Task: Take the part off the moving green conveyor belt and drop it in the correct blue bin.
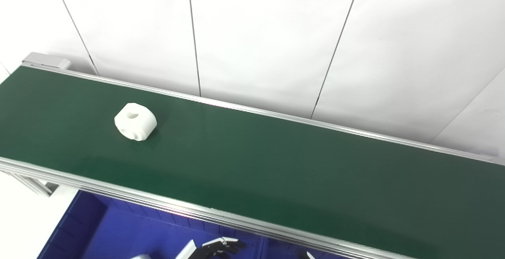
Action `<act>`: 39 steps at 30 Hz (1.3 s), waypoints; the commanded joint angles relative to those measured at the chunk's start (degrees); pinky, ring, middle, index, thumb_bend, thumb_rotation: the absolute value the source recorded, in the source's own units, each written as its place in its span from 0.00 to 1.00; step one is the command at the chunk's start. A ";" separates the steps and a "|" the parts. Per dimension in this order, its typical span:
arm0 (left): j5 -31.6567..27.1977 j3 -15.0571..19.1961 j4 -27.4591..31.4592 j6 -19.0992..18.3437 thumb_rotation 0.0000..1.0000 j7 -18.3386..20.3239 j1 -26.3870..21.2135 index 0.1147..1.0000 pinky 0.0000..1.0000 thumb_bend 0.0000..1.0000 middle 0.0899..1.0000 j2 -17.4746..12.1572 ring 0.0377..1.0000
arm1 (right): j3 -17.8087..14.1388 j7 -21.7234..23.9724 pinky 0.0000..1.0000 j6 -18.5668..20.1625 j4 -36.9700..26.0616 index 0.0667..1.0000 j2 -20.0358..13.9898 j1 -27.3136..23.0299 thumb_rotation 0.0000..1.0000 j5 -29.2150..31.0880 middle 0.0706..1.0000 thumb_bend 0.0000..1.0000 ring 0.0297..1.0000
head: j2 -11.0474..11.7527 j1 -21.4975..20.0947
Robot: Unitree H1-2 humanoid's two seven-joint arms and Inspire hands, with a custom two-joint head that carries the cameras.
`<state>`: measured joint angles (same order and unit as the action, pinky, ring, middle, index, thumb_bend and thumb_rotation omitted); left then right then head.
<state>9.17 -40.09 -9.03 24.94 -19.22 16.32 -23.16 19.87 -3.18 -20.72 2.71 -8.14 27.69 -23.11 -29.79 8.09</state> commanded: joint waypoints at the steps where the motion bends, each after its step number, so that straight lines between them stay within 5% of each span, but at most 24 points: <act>1: 0.23 -0.62 0.42 1.98 0.28 -1.35 -0.82 0.70 0.67 0.83 0.78 -0.70 0.74 | -0.06 -0.63 0.76 -3.25 -0.48 0.90 0.23 -0.02 0.21 0.22 0.89 0.78 0.86 | 0.32 -0.01; 10: 0.01 -1.49 0.52 1.98 0.30 -2.97 -1.36 0.69 0.65 0.84 0.77 -1.25 0.72 | -0.29 -0.42 0.76 -3.22 0.49 0.90 0.82 -0.61 0.22 0.50 0.88 0.78 0.85 | 1.81 0.59; 16: -0.13 0.24 9.22 1.98 0.32 -4.49 1.23 0.67 0.64 0.86 0.74 -3.75 0.71 | -0.12 -0.39 0.73 -3.29 0.06 0.90 0.79 -0.83 0.21 -0.16 0.89 0.77 0.84 | 1.01 0.00; 24: 0.83 7.38 23.82 1.98 0.33 -8.01 3.83 0.64 0.64 0.86 0.72 -7.11 0.71 | 0.01 -0.65 0.73 -4.41 1.01 0.90 1.29 -1.59 0.23 0.14 0.88 0.77 0.84 | 0.33 -0.88; 31: 2.71 11.41 28.01 1.98 0.30 -8.96 0.23 0.66 0.65 0.87 0.73 -9.83 0.72 | -0.33 -0.68 0.72 -5.00 1.45 0.90 1.20 -2.10 0.23 0.41 0.89 0.77 0.84 | 0.29 0.86; 39: 6.59 20.93 29.08 1.73 0.30 -3.37 -2.34 0.69 0.66 0.86 0.78 -6.22 0.74 | -0.42 0.58 0.72 -4.79 0.39 0.90 0.67 -2.35 0.20 1.77 0.88 0.77 0.84 | -2.52 -1.46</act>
<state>14.34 -21.00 18.23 25.40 -23.38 14.73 -30.38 19.50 -2.93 -23.00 5.10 -7.36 25.28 -22.23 -32.25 6.60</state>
